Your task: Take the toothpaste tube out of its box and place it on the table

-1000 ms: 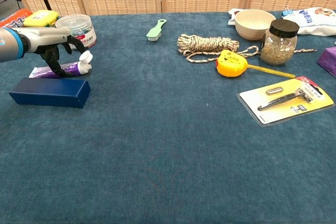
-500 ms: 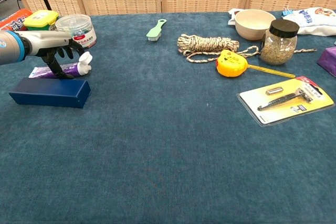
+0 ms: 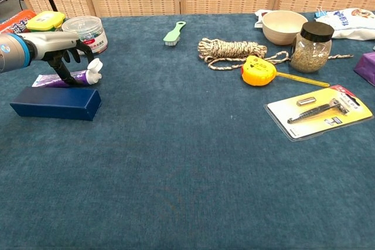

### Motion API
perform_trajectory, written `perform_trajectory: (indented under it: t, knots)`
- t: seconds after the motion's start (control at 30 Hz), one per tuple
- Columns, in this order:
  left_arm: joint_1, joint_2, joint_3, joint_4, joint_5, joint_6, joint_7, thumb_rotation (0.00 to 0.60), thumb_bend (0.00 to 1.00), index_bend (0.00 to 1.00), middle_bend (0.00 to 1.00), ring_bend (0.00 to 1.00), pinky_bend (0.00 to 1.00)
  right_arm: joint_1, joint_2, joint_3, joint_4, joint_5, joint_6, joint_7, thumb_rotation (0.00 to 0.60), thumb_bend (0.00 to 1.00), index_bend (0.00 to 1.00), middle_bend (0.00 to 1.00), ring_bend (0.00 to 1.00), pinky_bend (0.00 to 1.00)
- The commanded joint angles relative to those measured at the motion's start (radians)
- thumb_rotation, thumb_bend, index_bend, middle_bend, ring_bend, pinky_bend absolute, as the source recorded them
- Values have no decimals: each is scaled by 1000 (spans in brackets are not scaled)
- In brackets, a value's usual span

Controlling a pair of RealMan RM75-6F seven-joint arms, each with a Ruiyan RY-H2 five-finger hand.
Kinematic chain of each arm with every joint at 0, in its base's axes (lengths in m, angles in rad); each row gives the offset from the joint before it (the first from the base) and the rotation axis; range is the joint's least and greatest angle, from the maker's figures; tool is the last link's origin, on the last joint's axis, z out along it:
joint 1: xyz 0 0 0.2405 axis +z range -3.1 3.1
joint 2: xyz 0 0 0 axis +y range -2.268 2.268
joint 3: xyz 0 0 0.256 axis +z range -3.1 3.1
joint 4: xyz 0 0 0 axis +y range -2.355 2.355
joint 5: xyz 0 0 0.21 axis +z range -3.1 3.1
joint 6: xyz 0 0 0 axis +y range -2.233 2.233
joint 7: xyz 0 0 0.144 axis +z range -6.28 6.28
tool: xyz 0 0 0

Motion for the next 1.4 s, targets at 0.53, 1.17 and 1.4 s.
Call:
perform_trajectory:
  t: [0.53,1.17,1.4]
  knots:
    - [7,3,11,-17,-12,12,27,600,321,384,260,293,301,-3,-1,4,3,9,0,8,600,368,15,0,28,135]
    - [19,-5,24,-29,-20,25,49,600,517,494,375,416,410,-10,2,8,-4,20,2,33,600,368,14,0,28,135]
    - [30,10,11,-64,3,54,28,600,704,564,442,481,479,-10,4,10,-4,18,4,40,600,368,14,0,28,135]
